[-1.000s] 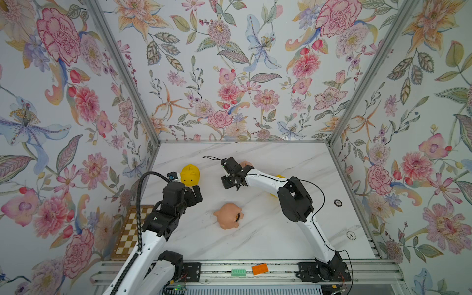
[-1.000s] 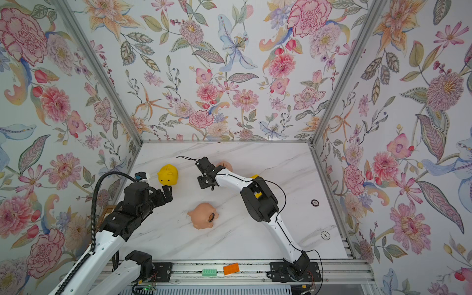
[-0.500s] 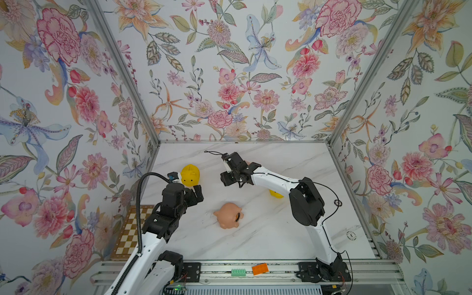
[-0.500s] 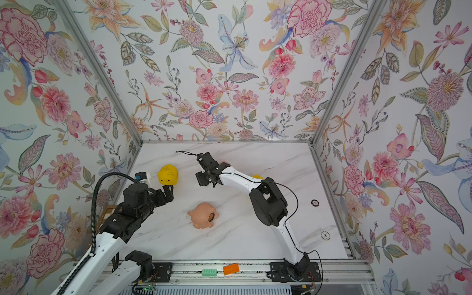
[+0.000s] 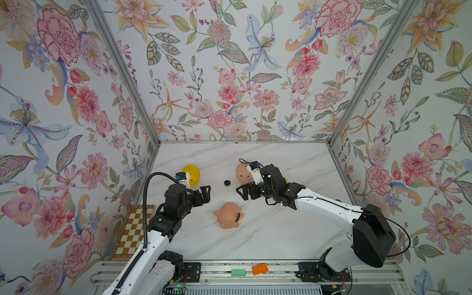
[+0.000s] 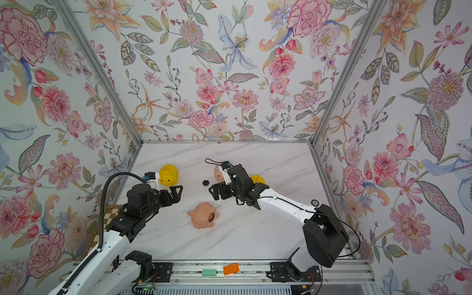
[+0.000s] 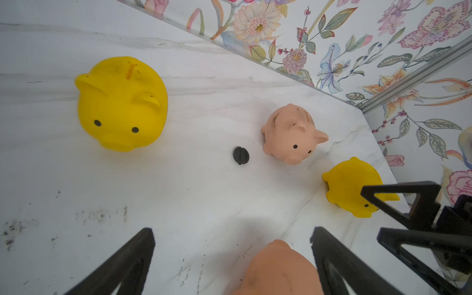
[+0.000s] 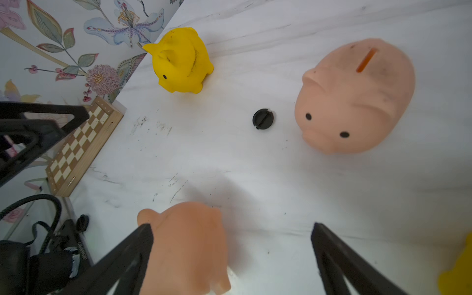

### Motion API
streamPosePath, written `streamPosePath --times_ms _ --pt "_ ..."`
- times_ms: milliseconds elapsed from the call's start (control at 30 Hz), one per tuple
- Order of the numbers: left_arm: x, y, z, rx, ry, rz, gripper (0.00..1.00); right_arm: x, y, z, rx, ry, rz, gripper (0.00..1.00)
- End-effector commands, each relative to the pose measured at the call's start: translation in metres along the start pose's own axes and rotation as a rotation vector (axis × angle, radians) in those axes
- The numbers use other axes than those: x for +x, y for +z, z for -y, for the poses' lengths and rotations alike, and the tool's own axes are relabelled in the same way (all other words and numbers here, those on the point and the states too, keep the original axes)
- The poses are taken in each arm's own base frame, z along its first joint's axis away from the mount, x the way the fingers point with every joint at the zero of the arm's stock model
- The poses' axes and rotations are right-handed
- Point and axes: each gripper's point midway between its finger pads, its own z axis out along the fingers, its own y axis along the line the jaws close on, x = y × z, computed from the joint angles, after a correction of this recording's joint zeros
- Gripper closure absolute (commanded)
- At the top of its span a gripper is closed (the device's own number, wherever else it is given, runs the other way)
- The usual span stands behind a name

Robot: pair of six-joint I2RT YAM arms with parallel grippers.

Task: Open piggy banks
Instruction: Pick up the piggy bank from the center of the board.

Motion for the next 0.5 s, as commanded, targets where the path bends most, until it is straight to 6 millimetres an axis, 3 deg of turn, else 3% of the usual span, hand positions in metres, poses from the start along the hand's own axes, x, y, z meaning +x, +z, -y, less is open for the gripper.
streamPosePath --times_ms 0,133,267,467 --pt "0.008 0.009 0.014 0.091 -0.019 -0.037 0.01 0.012 -0.018 -0.022 -0.120 0.099 0.030 0.01" --pt "0.021 0.020 0.021 0.140 -0.037 -0.103 0.01 0.046 -0.032 -0.038 -0.248 0.158 0.048 0.01" --pt "0.033 0.026 0.023 0.162 -0.044 -0.165 0.01 0.074 -0.030 -0.047 -0.350 0.230 0.051 0.02" --pt "0.051 0.028 0.027 0.208 -0.059 -0.241 0.01 0.093 -0.016 -0.079 -0.446 0.214 0.007 0.04"
